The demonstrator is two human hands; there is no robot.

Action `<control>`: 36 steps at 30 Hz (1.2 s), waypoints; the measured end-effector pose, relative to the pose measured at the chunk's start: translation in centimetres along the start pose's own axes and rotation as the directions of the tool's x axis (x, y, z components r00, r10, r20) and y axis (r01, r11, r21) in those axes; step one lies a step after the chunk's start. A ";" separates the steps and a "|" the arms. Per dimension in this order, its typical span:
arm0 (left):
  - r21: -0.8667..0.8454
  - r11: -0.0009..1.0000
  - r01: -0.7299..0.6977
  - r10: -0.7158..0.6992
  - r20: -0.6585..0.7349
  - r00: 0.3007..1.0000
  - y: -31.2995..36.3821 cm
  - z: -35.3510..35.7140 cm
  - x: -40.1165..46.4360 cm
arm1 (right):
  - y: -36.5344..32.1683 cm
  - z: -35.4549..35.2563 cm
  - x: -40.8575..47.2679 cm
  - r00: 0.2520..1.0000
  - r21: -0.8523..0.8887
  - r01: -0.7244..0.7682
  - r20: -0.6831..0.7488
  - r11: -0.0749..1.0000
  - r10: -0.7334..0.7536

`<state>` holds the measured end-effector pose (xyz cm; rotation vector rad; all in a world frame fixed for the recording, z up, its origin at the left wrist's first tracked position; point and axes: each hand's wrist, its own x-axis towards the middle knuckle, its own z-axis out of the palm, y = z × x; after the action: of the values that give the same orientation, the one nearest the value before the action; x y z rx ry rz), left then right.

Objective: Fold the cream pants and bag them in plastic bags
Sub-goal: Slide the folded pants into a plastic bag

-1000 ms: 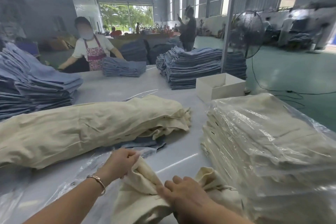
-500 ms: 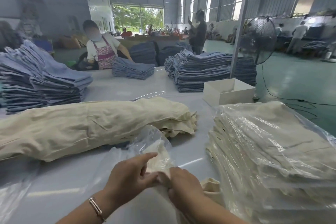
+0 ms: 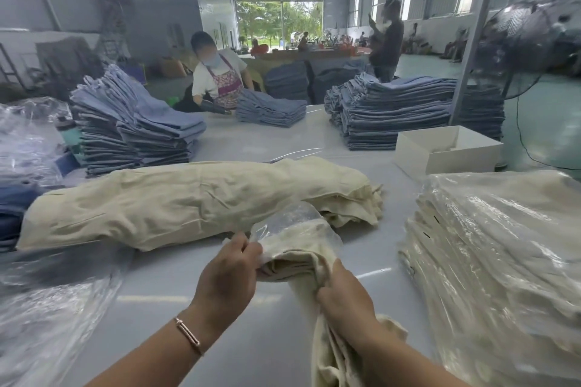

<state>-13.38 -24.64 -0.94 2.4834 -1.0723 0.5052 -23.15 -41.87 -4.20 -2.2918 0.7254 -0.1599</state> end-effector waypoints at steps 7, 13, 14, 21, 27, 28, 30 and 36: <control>-0.431 0.813 0.391 -0.234 0.373 0.898 4.1 -2.1 0.4 | 0.3 1.4 0.8 0.991 0.152 -0.121 0.073 0.981 0.111; 0.154 0.958 0.241 -0.219 -0.143 0.965 -1.7 -3.6 2.7 | 1.3 -0.4 1.0 0.962 0.564 -0.275 0.159 0.778 0.224; 0.209 0.950 0.232 -0.203 -0.150 0.968 -2.4 -3.4 2.8 | 1.2 -0.9 0.9 0.961 0.565 -0.276 0.184 0.778 0.207; -0.184 0.931 0.315 -0.305 0.081 0.949 -2.7 -3.3 4.0 | 0.5 -2.0 0.6 0.968 0.490 -0.226 0.210 0.842 0.138; -0.267 0.923 0.277 -0.283 0.017 0.959 1.8 -2.4 5.8 | -1.5 1.2 -1.9 0.983 -0.093 0.178 0.063 0.980 -0.173; -0.124 0.951 0.285 -0.293 -0.056 0.954 1.6 -2.3 6.2 | -1.7 1.3 -2.4 0.980 -0.147 0.193 0.084 0.970 -0.182; 0.020 0.956 0.294 -0.289 -0.131 0.948 0.8 -1.7 6.6 | -1.8 2.0 -2.8 0.972 -0.213 0.232 0.089 0.949 -0.218; -0.334 0.899 0.284 -0.292 0.028 0.956 2.1 -1.9 6.4 | -1.7 2.1 -3.7 0.972 -0.321 0.236 0.077 0.917 -0.223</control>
<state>-11.20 -28.96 4.08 2.2693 -0.6927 0.2360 -24.82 -37.63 -4.26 -2.6903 0.4875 -0.1081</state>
